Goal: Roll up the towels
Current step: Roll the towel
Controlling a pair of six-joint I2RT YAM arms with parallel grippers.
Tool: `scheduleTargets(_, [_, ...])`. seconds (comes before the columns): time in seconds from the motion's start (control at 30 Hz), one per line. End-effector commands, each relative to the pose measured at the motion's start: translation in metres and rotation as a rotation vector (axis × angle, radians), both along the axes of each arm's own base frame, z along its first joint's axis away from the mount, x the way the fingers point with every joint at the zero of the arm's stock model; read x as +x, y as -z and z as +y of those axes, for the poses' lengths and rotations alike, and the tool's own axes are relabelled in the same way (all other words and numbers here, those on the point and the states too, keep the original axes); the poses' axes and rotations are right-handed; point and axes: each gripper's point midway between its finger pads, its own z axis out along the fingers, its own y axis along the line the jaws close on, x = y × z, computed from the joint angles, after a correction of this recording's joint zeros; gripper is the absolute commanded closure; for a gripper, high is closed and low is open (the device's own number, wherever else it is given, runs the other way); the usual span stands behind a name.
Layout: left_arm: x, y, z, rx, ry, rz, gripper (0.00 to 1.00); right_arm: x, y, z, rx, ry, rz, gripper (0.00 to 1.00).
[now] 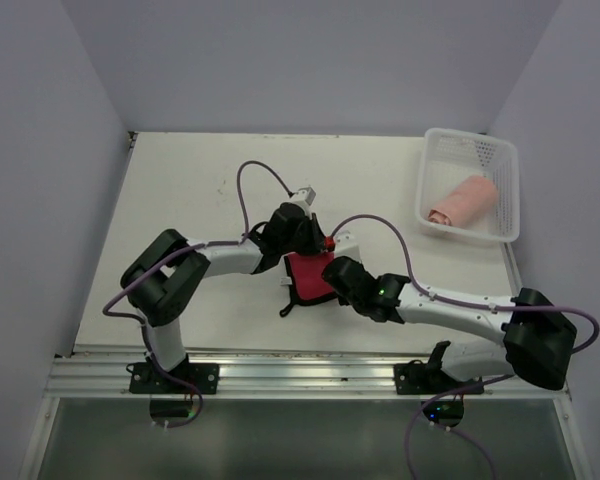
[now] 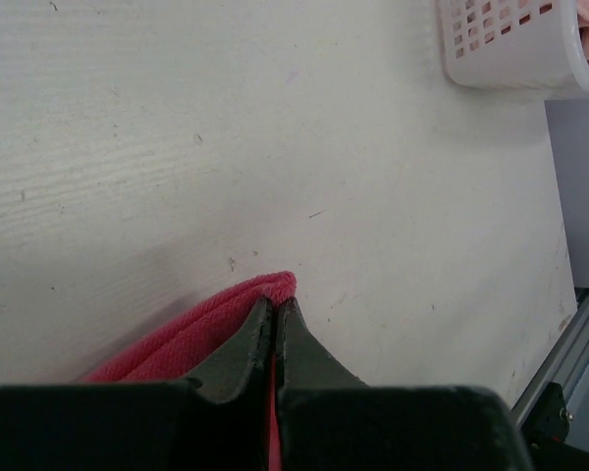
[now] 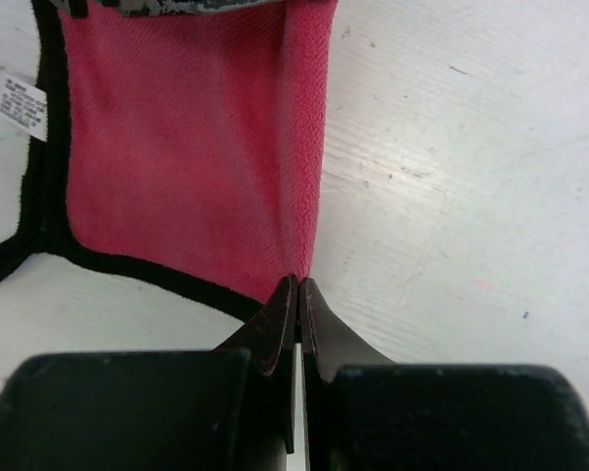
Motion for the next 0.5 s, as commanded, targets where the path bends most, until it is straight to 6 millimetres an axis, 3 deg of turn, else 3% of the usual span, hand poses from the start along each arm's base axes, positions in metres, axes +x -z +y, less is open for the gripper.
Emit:
scheduleTargets(0.0, [0.039,-0.023,0.008,-0.086,-0.081,-0.111,1.0,-0.006,0.003,-0.027,-0.201,0.005,-0.011,1.0])
scheduleTargets(0.47, [0.055,-0.019,0.025,-0.122,-0.071,-0.129,1.0,0.001,-0.001,-0.012,-0.477,-0.058,-0.13,1.0])
